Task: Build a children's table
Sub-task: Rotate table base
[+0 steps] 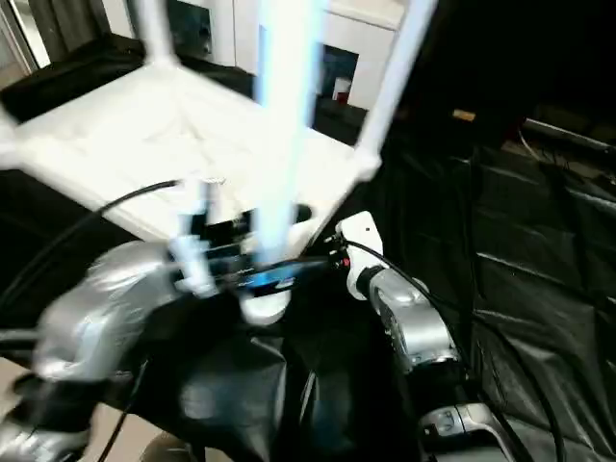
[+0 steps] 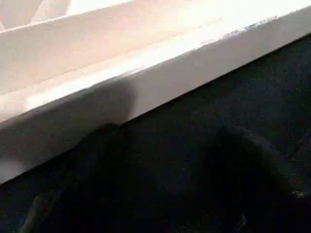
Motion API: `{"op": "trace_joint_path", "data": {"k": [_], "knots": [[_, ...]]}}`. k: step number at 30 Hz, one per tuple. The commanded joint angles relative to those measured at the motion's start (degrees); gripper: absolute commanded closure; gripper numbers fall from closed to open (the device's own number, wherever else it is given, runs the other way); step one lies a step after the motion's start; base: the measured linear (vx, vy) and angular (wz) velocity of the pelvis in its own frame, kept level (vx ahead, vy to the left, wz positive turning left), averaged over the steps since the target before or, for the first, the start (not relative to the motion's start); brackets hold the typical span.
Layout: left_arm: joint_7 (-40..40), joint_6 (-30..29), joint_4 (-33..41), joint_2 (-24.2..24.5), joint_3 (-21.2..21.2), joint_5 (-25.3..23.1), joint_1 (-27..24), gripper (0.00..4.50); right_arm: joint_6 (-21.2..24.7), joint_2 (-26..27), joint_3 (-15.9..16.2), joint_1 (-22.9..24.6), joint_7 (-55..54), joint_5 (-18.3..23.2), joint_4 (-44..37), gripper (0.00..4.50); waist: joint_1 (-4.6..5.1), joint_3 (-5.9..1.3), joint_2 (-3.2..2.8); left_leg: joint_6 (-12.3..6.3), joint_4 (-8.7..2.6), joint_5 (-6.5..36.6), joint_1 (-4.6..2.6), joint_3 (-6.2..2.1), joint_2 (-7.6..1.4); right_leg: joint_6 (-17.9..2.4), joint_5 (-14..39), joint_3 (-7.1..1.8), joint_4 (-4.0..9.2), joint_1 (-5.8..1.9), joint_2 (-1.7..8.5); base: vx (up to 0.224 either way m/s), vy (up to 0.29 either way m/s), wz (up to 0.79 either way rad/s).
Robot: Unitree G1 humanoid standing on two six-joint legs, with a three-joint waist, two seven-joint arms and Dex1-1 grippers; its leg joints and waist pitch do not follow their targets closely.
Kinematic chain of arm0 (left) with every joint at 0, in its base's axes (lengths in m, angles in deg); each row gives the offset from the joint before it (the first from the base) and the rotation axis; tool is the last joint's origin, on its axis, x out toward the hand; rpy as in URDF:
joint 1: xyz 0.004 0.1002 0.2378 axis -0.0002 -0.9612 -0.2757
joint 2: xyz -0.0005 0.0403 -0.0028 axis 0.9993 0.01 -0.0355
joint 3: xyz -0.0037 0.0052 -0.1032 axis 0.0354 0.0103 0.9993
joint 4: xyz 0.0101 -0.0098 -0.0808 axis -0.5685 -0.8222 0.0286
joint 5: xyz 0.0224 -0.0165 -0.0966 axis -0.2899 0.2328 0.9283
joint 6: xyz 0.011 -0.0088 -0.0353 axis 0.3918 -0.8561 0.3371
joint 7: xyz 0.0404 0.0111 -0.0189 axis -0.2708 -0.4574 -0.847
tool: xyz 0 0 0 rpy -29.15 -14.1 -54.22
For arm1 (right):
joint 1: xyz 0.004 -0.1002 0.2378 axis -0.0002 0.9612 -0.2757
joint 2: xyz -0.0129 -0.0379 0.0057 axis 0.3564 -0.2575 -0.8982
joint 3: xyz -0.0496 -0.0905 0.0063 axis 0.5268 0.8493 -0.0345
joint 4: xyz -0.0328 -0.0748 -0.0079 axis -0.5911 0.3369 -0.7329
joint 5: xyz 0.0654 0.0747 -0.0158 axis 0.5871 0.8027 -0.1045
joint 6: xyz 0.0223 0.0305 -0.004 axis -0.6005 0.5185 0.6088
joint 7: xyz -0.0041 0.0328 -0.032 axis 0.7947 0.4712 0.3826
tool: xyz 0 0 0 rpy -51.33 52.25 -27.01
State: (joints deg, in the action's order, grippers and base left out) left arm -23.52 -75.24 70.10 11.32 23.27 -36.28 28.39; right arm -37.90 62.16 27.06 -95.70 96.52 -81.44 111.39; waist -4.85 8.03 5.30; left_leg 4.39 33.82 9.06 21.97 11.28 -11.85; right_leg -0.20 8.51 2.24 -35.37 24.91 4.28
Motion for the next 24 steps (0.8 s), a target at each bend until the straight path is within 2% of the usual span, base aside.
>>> {"op": "trace_joint_path", "data": {"k": [1,8,10,11,16,19,21,22,24], "knots": [[-0.58,0.72,-1.44,-1.41,-3.06,-1.82,0.69,0.05,-0.84,0.70,0.59,-0.73,1.16,0.04,0.04,0.92,-0.26,-5.63,-1.02,1.68,-3.87,13.40,-1.18,-0.64,-0.94,-8.81,14.79,-2.07,3.91,-3.30,2.96,0.000,0.000,0.00],[-0.29,2.76,-2.63,-5.28,-6.52,-2.82,0.90,0.05,-2.41,1.04,0.34,-1.16,2.48,0.71,0.53,0.92,-0.56,-6.03,-1.03,1.47,-3.72,13.40,-1.20,-0.63,-1.05,-9.99,13.63,-1.96,3.77,-3.35,3.01,0.000,0.000,0.00],[-0.30,3.38,-3.06,-6.51,-7.77,-3.11,1.06,0.05,-2.67,1.28,0.61,-1.18,3.23,0.97,0.45,0.92,-0.51,-6.15,-0.98,1.17,-3.63,12.79,-0.99,-0.62,-0.97,-10.02,12.88,-1.97,3.69,-3.52,3.01,0.000,0.000,0.00],[-0.32,3.67,-3.42,-8.01,-8.84,-3.28,1.34,0.05,-2.76,1.70,0.95,-1.09,4.31,1.42,-0.09,0.92,-0.55,-6.33,-1.22,1.15,-3.57,12.43,-0.96,-0.64,-0.98,-10.28,12.11,-1.96,3.59,-3.63,3.04,0.000,0.000,0.00],[-0.01,4.14,-4.24,-9.60,-9.40,-3.60,1.81,0.05,-3.23,2.21,1.42,-1.05,5.70,1.59,-0.45,0.92,-0.42,-6.61,-0.99,-0.05,-3.33,10.14,-0.69,-0.62,-0.93,-11.43,8.17,-1.91,3.13,-3.97,3.00,0.000,0.000,0.00],[-1.22,4.98,-5.68,-9.70,-9.09,-5.10,2.37,0.05,-3.80,2.19,1.18,-1.41,3.85,0.50,0.71,0.92,-0.43,-6.63,-1.03,-0.43,-3.23,10.15,-0.93,-0.51,-0.97,-12.08,7.86,-1.92,3.21,-3.81,2.97,0.000,0.000,0.00],[-2.04,5.75,-6.56,-9.52,-8.76,-6.21,2.60,0.05,-4.04,2.08,0.74,-1.63,3.05,0.29,1.18,0.92,-0.43,-6.53,-1.10,-0.45,-3.27,10.93,-1.01,-0.50,-0.99,-12.23,8.69,-1.92,3.37,-3.73,2.97,0.000,0.000,0.00],[-3.77,6.99,-8.34,-9.21,-7.98,-8.35,3.11,0.05,-4.40,1.84,-0.23,-2.12,1.44,-0.18,2.20,0.92,-0.37,-6.46,-0.80,-0.48,-3.32,11.25,-1.00,-0.49,-1.04,-12.05,9.32,-1.93,3.47,-3.76,2.95,0.000,0.000,0.00],[-5.87,8.07,-10.27,-8.78,-7.13,-10.48,3.80,0.05,-4.68,1.43,-1.09,-2.66,-0.21,-0.76,3.29,0.92,-0.37,-6.43,-1.00,-0.12,-3.37,12.18,-1.12,-0.54,-0.99,-11.23,11.82,-1.90,3.68,-3.63,3.00,0.000,0.000,0.00]]}}
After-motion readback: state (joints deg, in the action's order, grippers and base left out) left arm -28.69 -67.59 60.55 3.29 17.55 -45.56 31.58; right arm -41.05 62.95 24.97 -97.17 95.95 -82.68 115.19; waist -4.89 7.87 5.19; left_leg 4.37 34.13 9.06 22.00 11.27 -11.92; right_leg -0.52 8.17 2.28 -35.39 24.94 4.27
